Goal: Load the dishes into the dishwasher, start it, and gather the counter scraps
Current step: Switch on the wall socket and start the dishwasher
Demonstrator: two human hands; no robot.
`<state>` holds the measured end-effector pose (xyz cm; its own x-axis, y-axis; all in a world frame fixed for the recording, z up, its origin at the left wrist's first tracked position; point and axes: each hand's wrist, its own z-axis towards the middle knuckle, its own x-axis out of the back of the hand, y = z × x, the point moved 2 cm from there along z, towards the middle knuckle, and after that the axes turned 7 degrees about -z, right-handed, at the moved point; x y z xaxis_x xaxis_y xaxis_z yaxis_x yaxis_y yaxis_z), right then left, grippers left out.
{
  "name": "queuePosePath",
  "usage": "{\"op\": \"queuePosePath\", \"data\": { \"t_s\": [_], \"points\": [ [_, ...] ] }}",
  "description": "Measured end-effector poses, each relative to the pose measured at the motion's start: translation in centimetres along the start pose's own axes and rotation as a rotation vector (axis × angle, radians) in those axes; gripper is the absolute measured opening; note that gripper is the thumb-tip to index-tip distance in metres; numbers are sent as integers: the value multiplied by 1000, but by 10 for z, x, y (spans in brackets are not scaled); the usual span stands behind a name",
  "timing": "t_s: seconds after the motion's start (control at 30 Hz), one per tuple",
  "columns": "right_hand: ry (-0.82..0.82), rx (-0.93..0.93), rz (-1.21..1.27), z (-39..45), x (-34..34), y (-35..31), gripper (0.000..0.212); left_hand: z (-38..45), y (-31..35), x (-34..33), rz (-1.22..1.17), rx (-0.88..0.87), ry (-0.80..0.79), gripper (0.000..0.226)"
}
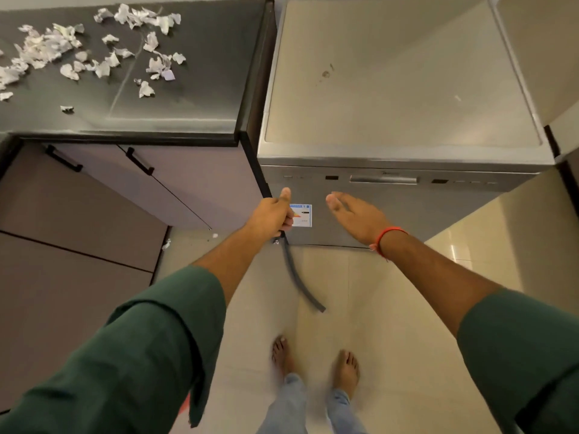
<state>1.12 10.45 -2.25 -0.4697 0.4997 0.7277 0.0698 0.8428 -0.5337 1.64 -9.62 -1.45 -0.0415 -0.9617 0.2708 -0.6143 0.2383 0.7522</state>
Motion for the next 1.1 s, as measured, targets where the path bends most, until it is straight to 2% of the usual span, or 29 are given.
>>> {"op": "queuePosePath", "data": {
  "t_s": [0.1, 0.2, 0.47, 0.6, 0.8, 0.93, 1.1],
  "points": [
    [35, -82, 322, 16, -8, 0, 66, 26, -12, -7, -73, 31, 5, 60],
    [115, -148, 534, 40, -24, 6, 64, 63, -28, -17, -143, -4, 8, 62],
    [220, -151, 814, 90, -85, 24, 58, 130, -79, -41, -323, -169, 52, 64],
    [284, -105, 882, 112, -107, 22, 55, 151, -92, -47, -318, -349, 42, 66],
    [390, -56, 887, 122, -129, 16, 50, 167, -90, -45, -334, -489, 101, 64],
    [436, -36, 867, 124, -134, 15, 44, 170, -80, -44, -331, -465, 101, 65],
    [426, -51, 824, 130, -136, 16, 45, 173, -70, -41, -316, -424, 127, 61]
  ]
}}
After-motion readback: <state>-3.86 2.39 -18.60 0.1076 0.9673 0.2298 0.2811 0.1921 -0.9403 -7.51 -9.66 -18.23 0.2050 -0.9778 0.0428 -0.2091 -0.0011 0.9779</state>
